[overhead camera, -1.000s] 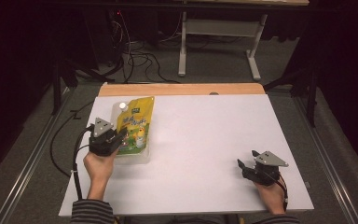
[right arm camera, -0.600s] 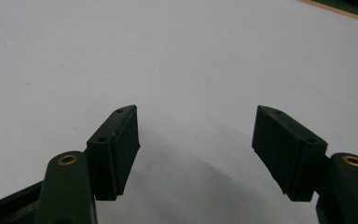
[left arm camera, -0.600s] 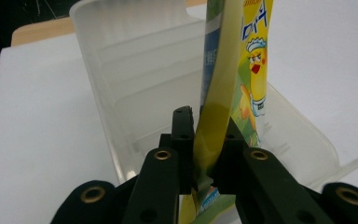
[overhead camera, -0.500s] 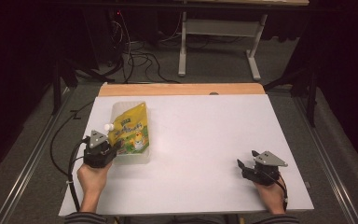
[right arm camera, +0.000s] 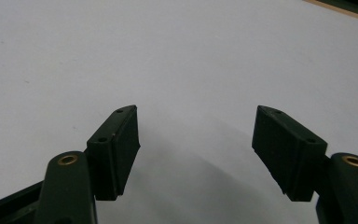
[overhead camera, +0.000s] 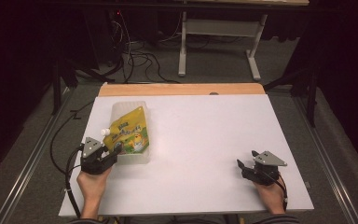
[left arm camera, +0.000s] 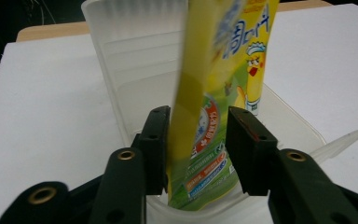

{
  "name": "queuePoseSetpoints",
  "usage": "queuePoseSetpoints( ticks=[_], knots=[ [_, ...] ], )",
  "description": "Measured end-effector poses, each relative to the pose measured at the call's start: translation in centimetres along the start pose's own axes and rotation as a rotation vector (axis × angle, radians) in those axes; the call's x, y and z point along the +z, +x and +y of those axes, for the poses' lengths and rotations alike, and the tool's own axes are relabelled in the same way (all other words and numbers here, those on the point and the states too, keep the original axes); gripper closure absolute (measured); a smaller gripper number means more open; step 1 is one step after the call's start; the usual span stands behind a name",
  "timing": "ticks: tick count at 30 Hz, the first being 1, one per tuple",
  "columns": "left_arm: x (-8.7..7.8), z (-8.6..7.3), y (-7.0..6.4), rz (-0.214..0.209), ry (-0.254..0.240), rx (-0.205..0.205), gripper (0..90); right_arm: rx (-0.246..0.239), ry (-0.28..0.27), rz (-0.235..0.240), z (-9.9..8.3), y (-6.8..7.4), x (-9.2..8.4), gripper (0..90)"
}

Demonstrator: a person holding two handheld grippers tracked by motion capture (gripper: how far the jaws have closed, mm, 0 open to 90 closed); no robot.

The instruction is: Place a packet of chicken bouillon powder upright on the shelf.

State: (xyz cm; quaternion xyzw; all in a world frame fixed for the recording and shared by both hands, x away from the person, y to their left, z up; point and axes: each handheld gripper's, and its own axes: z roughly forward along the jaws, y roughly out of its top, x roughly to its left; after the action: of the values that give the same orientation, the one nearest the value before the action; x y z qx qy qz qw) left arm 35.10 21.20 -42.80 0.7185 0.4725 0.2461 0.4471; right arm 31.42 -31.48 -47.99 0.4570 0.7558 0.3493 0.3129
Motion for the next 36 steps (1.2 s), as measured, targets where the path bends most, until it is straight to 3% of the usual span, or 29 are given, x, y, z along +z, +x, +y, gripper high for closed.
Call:
queuePoseSetpoints(
  ticks=[14,24,36],
  knots=[
    [-2.9,-0.2,-0.7,0.028,-0.071,-0.037,46.9,0.0,-0.007,0.002,0.0,-0.1,0.0,32.2],
    [-4.4,-0.8,-2.1,0.005,-0.091,-0.022,44.9,0.001,-0.007,0.004,0.0,-0.1,0.0,32.4],
    [-4.5,-0.9,-3.4,-0.004,-0.086,0.009,43.3,0.002,-0.011,0.002,0.0,-0.1,0.0,32.4]
  ],
)
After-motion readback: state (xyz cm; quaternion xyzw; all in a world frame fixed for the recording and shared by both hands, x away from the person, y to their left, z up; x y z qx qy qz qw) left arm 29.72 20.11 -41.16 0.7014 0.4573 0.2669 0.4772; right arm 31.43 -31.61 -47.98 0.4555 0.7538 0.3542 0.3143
